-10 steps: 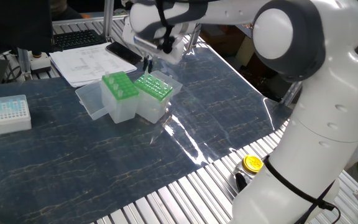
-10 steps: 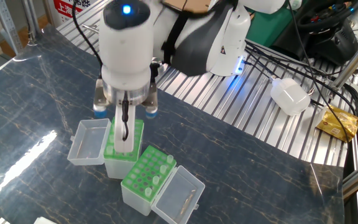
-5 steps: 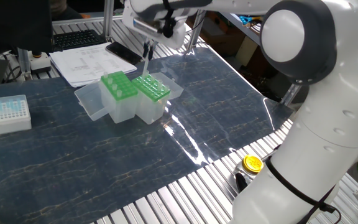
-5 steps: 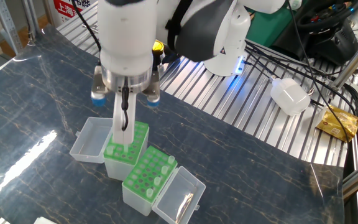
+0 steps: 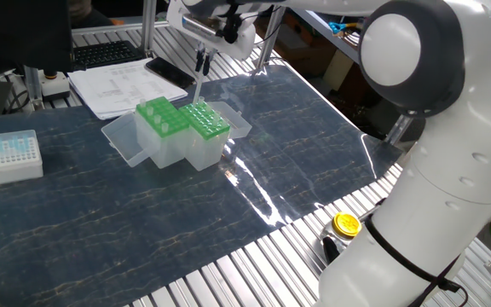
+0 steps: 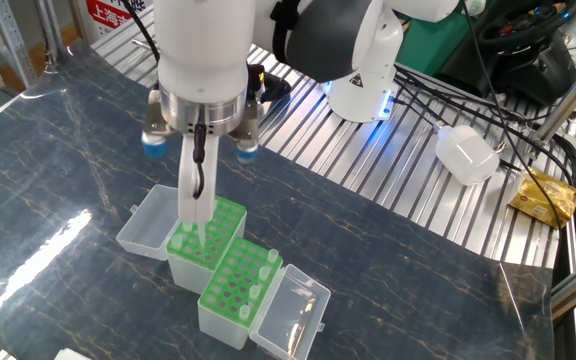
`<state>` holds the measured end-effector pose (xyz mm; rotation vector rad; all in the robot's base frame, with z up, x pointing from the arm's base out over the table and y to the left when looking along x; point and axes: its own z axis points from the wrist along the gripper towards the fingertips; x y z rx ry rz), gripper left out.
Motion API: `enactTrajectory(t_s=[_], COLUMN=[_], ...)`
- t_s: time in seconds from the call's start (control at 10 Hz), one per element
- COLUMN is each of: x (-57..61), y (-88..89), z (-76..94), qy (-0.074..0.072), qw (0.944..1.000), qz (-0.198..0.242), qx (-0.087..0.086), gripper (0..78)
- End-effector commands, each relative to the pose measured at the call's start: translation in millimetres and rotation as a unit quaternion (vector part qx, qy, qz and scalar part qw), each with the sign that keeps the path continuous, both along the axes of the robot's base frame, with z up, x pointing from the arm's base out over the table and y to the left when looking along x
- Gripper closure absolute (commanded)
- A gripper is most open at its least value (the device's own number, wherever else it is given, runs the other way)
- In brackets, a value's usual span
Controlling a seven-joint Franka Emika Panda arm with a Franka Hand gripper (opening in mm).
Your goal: Transfer all large pipette tips from one holder to another
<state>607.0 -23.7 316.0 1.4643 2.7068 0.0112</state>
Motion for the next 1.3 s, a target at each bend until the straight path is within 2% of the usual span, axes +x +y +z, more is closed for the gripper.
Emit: enactTrajectory(t_s=[0.1,0.8,1.1,1.3], x=[7.9,11.2,15.6,19.4], y=[2.3,6.3,7.7,14.2], z=[27.4,41.5,47.8,47.4], qy=[-0.009,-0.011,-0.010,-0.011], qw=[0.9999,0.9998,0.9993,0.9986], qz=[-0.005,-0.015,-0.032,-0.047], qx=[0.000,0.003,0.018,0.021], gripper=[76.2,76.2,76.2,76.2])
